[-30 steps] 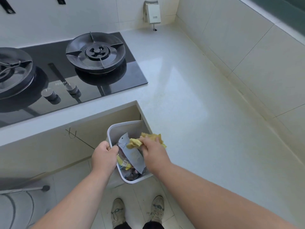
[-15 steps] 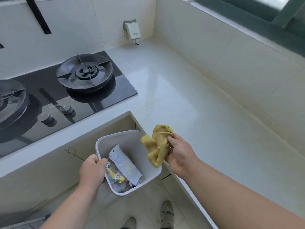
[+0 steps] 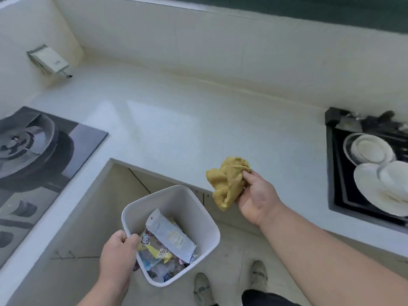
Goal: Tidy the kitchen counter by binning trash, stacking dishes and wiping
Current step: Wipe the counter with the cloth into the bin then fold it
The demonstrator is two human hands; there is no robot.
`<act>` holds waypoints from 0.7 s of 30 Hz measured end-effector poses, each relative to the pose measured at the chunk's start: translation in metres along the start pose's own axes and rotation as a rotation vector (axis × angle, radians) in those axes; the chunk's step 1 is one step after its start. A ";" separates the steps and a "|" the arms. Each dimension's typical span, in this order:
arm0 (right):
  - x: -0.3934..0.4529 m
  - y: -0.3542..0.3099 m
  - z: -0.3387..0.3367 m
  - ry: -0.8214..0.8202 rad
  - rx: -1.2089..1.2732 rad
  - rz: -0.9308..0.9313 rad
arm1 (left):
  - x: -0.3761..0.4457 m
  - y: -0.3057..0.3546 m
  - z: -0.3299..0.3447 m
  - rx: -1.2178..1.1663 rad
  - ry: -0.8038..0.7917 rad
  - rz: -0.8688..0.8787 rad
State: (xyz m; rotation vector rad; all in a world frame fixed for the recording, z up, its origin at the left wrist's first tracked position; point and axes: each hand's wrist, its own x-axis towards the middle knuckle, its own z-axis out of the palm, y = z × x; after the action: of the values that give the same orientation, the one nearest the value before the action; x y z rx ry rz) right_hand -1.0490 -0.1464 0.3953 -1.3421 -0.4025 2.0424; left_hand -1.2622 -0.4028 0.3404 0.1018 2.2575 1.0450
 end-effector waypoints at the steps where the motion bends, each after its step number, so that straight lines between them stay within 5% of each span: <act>1: -0.005 -0.004 -0.013 0.025 0.019 -0.015 | -0.005 -0.001 0.005 0.021 -0.025 0.009; 12: -0.106 -0.037 -0.223 0.223 0.277 -0.126 | -0.103 -0.004 0.118 0.194 -0.306 0.076; 21: -0.244 -0.060 -0.456 0.318 0.466 -0.265 | -0.274 -0.031 0.258 0.228 -0.514 0.172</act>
State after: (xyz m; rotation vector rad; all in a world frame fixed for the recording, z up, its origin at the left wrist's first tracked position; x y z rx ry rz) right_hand -0.5543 -0.3076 0.4048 -1.2161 0.0399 1.5461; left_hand -0.8890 -0.3420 0.3372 0.6003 1.9039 0.7333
